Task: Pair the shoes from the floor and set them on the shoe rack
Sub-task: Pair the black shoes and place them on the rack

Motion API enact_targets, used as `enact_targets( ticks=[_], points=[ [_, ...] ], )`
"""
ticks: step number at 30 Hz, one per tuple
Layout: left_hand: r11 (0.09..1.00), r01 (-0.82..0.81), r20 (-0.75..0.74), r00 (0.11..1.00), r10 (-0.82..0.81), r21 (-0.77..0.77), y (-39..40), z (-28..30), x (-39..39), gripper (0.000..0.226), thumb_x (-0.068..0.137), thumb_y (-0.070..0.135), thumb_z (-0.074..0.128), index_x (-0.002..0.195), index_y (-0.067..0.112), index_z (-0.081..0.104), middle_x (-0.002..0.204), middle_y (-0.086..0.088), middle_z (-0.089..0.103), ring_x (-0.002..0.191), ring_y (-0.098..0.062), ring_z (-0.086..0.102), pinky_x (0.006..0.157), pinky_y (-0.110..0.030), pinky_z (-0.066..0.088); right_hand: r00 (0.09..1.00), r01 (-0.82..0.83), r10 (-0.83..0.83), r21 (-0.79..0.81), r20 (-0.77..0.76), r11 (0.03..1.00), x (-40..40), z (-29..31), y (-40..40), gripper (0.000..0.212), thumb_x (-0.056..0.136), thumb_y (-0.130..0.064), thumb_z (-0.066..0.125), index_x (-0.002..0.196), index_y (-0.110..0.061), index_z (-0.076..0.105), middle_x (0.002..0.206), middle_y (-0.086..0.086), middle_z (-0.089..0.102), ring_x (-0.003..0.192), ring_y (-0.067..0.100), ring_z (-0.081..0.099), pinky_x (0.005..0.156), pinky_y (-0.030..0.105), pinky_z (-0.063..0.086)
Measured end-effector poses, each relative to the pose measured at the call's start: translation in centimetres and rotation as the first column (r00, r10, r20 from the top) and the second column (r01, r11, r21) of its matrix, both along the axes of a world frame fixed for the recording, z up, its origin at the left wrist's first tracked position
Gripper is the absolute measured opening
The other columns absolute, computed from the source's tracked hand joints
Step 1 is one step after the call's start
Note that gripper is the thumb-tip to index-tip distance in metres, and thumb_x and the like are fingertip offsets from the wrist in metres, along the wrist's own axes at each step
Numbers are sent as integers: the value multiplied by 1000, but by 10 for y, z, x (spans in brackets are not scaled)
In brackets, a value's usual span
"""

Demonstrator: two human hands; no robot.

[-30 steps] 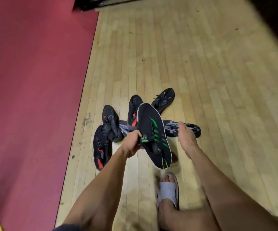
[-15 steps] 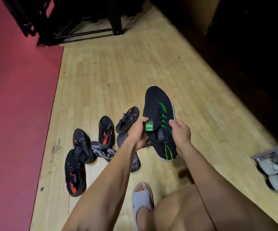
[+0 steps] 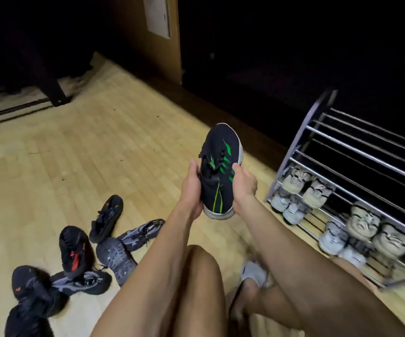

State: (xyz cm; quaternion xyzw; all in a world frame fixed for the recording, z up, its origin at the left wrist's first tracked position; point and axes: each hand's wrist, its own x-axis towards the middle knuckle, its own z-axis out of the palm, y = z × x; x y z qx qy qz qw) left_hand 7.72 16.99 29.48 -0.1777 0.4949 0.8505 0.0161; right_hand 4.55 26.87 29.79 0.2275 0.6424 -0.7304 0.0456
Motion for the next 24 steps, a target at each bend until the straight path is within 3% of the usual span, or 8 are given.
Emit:
enact_targets(
  ticks=[5,9,13,16,18,21,24],
  points=[
    [999,36,-6,999,-36,39,57,21,0,65,104,52,21,128,7,62,121,-13,69,113,-25,65,102,-42,49,997,78,-79,-39,-11,996,2,13,59,25,82,-39,54,80,-18,69,93,6,74,96,31,69,93,49,55],
    [993,100,-26,995,-98,55,94,29,1,61,105,49,19,128,12,61,122,-9,69,108,-21,67,94,-36,53,991,134,-134,-22,-19,991,5,19,95,30,80,-43,49,78,-18,65,96,10,73,98,34,67,94,49,54],
    [985,147,-25,989,-145,87,123,27,3,58,105,49,22,125,14,63,124,-10,68,111,-23,66,98,-39,50,989,143,-143,-11,-19,990,9,17,126,34,76,-51,44,77,-20,58,101,17,68,94,32,64,81,40,49],
    [973,193,-34,981,-190,123,138,25,2,57,105,47,21,120,14,65,119,-7,70,104,-21,69,96,-37,51,987,158,-159,-37,-17,987,16,22,145,27,83,-44,48,68,-22,51,85,9,60,77,26,56,69,34,42],
    [965,229,-45,973,-225,129,147,24,-2,58,105,47,20,123,12,63,118,-6,70,100,-19,70,90,-33,53,983,184,-184,-51,-7,982,17,22,156,27,84,-43,49,66,-23,55,85,7,62,76,25,56,69,33,44],
    [963,253,-43,967,-250,91,160,21,-10,58,106,47,20,124,13,62,109,-4,74,94,-16,72,77,-29,57,980,199,-199,-10,-2,980,12,14,172,32,76,-50,48,82,-23,64,98,6,70,91,28,65,81,39,53],
    [962,267,3,963,-268,52,170,15,-14,58,104,51,23,119,15,66,116,-9,72,102,-22,70,86,-35,54,980,196,-196,-15,20,980,17,18,179,23,83,-41,50,80,-21,61,88,4,67,81,25,62,71,33,50]
  ],
)
